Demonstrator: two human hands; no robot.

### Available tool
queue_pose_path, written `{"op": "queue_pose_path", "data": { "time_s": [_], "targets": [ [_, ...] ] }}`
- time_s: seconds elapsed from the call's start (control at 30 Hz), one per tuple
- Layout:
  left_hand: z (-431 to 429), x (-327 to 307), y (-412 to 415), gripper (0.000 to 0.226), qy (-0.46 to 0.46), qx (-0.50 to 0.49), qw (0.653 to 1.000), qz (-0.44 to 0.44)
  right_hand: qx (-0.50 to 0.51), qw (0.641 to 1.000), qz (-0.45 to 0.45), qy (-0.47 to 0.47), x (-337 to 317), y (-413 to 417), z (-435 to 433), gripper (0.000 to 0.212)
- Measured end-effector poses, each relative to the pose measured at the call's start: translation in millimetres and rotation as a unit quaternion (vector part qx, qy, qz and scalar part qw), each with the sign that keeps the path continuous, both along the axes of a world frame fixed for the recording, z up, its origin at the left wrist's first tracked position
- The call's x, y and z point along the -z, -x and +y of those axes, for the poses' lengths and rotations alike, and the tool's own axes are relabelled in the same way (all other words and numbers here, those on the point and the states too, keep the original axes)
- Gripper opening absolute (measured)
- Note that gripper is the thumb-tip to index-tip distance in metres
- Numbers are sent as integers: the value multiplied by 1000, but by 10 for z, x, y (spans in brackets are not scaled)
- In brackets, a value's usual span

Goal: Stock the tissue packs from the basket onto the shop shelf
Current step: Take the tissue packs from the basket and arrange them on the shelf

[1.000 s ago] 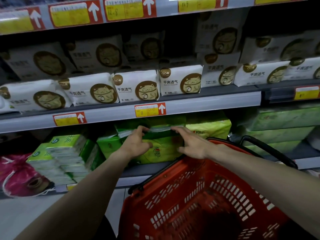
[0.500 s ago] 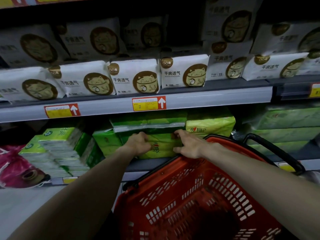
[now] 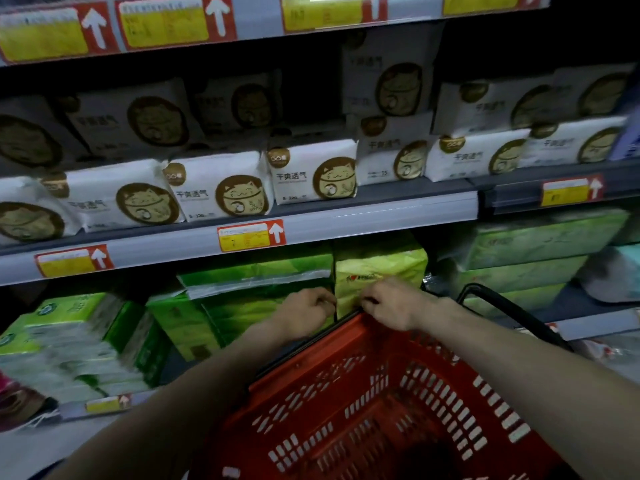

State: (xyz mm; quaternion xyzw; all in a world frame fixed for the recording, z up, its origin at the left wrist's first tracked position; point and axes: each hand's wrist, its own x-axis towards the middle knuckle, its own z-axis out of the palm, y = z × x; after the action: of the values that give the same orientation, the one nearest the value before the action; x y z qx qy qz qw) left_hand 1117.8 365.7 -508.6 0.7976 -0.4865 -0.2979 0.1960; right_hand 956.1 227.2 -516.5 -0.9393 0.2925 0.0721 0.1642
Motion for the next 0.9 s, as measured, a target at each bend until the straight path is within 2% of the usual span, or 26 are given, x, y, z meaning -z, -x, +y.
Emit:
{"op": "queue_pose_path", "data": {
  "time_s": [0.1,0.17,0.3,0.47,0.7,0.83,0.9],
  "targets": [
    [-224,9,320,33,-6,19,1000,8,23,1000,15,4,12,176,-18,36],
    [-345,1,459,49,-30,45,999,-7,38,999,16,-11,-27,294,-54,36],
    [-583,67,525,37,-29,29,999,-24,57,997,-19,-38,-133,490,-41,37],
    [-673,180,498,36,-17,29,998,-54,61,996,19,-61,-140,506,-63,32],
    [-679,194,503,34,-15,25,999,-40,43,999,16,-28,-145,483,-258,54],
    [-653,282,529,25,-4,35,996,-77,79,994,1,-73,5,497,-298,37],
    [-685,337,493,22,-51,47,997,-34,124,982,40,-136,33,461,-337,32]
  ]
}}
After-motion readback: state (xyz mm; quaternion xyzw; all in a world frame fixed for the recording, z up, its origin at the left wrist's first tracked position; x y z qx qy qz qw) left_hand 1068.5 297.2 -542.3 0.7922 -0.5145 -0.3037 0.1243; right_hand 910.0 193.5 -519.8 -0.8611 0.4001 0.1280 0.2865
